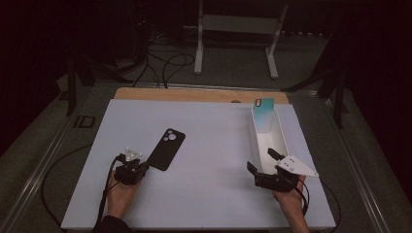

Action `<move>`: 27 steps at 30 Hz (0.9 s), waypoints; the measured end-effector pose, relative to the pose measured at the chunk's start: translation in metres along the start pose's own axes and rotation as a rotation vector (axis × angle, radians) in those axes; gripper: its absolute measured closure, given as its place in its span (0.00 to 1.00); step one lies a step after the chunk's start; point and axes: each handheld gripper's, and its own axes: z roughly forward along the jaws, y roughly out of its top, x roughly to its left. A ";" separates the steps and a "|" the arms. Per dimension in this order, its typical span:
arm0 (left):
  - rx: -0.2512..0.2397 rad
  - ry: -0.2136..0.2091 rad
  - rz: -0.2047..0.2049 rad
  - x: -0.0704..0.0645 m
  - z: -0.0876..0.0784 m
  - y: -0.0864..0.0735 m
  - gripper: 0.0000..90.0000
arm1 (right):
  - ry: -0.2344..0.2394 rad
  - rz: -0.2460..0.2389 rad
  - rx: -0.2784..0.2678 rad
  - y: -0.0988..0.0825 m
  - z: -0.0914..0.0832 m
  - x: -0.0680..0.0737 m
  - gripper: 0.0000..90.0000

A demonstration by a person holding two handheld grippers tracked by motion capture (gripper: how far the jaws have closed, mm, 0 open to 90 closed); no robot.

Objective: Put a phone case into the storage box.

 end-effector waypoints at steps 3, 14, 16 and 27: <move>-0.014 0.020 0.003 0.001 -0.005 0.000 0.95 | 0.000 -0.004 0.001 0.000 -0.001 0.000 0.10; -0.278 -0.068 0.081 0.003 -0.052 -0.004 0.61 | -0.004 -0.013 0.011 0.001 -0.001 0.000 0.11; -0.312 -0.067 0.096 0.002 -0.059 -0.006 0.44 | 0.000 -0.011 0.007 0.001 -0.001 -0.001 0.11; -0.424 -0.098 0.136 0.012 -0.087 -0.018 0.08 | 0.008 -0.004 0.009 0.003 0.000 -0.002 0.11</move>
